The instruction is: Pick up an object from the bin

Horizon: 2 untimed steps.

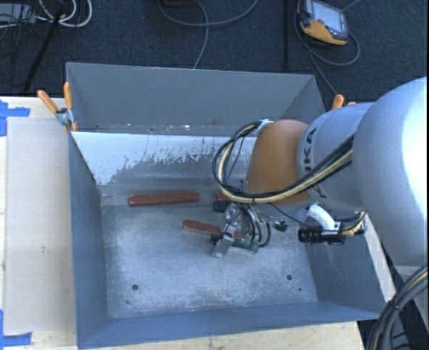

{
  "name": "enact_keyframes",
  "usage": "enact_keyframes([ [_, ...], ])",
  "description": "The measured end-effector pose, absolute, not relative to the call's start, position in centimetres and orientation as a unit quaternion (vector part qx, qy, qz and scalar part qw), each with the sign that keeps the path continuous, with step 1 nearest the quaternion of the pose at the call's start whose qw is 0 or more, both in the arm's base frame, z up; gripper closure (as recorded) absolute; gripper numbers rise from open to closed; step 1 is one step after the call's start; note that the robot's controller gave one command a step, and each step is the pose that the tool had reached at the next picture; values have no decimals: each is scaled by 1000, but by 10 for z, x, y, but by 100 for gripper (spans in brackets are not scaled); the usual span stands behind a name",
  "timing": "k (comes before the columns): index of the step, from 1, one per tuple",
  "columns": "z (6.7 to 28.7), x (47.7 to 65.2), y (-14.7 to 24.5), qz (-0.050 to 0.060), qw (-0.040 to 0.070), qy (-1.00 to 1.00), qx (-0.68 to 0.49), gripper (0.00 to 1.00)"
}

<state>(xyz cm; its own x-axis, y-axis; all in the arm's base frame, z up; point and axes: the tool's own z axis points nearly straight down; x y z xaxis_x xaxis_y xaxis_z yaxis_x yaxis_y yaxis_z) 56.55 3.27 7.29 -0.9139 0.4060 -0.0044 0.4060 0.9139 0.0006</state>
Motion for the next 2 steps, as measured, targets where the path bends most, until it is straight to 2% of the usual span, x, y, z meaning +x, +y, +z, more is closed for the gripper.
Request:
enact_keyframes([
  [1,175,618,51,1,5,992,126,100],
  [2,283,617,56,1,4,993,115,100],
])
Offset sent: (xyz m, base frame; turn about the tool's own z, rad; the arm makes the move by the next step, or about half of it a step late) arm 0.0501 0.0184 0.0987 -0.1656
